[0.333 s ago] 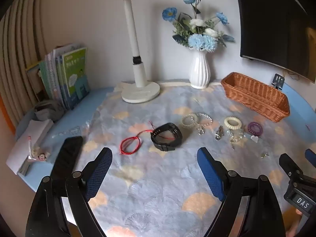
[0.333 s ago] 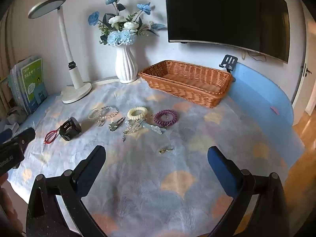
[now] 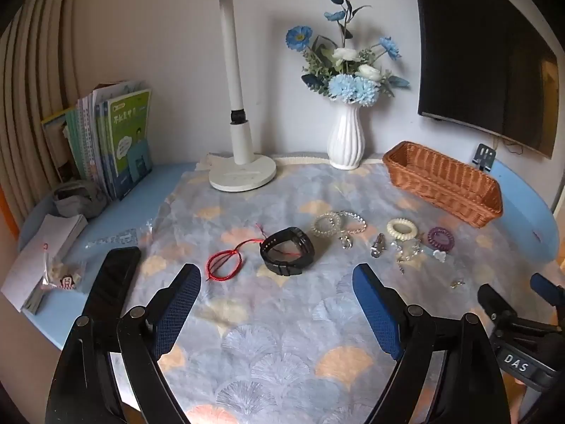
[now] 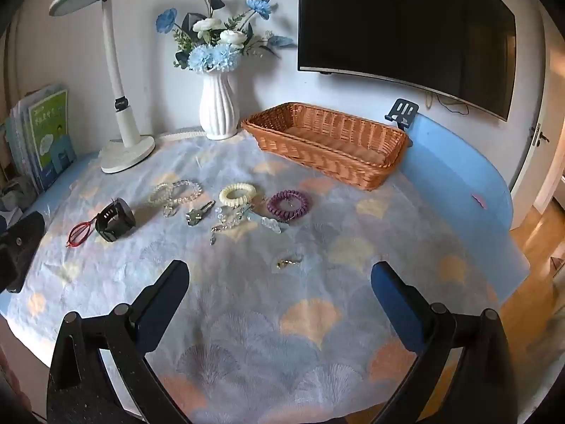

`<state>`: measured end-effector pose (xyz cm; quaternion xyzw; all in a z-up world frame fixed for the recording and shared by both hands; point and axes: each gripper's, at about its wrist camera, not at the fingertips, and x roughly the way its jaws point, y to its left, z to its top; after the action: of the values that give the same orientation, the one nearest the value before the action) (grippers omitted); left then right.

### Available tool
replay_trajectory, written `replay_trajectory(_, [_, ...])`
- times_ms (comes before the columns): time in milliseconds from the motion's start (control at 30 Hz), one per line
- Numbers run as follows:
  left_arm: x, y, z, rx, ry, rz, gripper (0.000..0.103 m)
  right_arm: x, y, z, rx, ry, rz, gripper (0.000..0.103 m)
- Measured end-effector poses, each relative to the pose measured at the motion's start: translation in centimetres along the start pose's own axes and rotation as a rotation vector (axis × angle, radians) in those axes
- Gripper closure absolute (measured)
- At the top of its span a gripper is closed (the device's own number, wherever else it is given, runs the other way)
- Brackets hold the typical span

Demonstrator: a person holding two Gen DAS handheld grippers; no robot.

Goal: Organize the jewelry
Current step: 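Move both tools over the table toward the jewelry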

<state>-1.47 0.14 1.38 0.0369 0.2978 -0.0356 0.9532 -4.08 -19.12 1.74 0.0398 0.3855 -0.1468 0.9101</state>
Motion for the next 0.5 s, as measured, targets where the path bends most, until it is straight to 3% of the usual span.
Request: replay_trajectory(500, [0.9,1.0,-0.1,-0.071,0.043,-0.019,0.014,1.7,-1.0,-0.7,0.023,0.075,0.010,0.000])
